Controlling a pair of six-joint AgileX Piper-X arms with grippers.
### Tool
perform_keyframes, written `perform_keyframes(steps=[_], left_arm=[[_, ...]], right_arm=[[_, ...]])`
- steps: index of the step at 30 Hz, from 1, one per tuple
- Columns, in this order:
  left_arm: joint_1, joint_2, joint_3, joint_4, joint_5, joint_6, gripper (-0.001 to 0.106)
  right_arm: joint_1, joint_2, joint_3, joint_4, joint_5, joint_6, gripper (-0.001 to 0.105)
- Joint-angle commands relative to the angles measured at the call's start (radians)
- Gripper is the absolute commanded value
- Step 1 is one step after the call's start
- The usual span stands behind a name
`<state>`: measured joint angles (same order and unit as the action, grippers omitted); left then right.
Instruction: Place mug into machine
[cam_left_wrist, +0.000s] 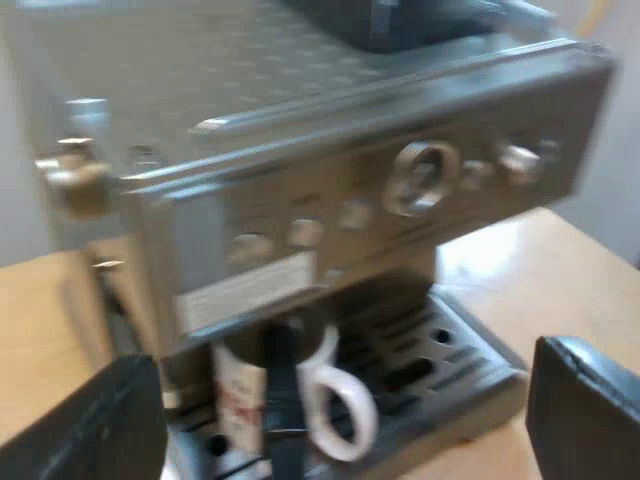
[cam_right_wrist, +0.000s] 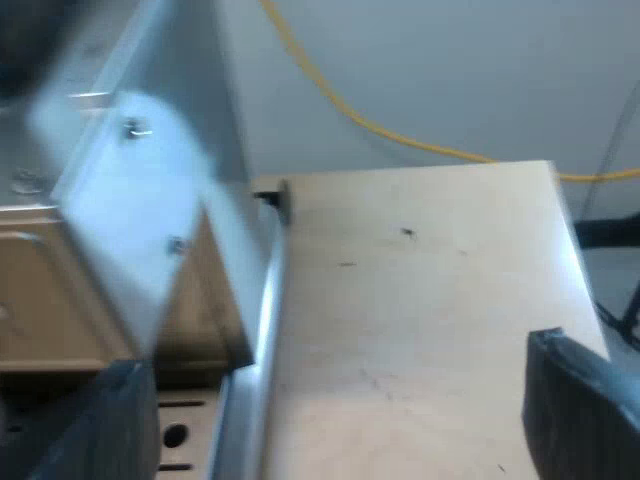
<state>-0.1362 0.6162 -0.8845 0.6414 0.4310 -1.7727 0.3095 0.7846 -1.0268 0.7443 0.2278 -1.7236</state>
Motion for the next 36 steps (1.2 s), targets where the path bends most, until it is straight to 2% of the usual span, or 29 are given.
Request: perform_keyframes(steps=[1,5,12,15,18,31,36], left_arm=[[0.026,-0.012,-0.008,-0.008,0.013,-0.008,0.081],[0.035,-0.034,-0.008,0.031,0.016,0.006,0.081],[0.035,-0.136,-0.008,0.082,0.015,0.023,0.081],[0.035,-0.193,-0.008,0.125,0.015,0.032,0.081],[0.035,-0.279,-0.008,0.174,0.007,0.074,0.081],[0.035,-0.535,-0.008,0.305,-0.001,0.072,0.081],[0.035,-0.637,-0.008,0.396,-0.001,0.072,0.081]], right_arm=[[-0.054,-0.045,0.031,0.0,-0.034,-0.024,0.079],[-0.121,-0.145,0.1,0.0,-0.038,-0.03,0.079],[-0.13,-0.329,0.185,0.016,-0.046,-0.03,0.079],[-0.13,-0.396,0.198,0.056,-0.046,-0.03,0.079],[-0.13,-0.493,0.214,0.114,-0.046,-0.048,0.079],[-0.13,-0.768,0.233,0.229,-0.046,-0.119,0.079],[-0.13,-0.841,0.222,0.355,-0.018,-0.12,0.079]])
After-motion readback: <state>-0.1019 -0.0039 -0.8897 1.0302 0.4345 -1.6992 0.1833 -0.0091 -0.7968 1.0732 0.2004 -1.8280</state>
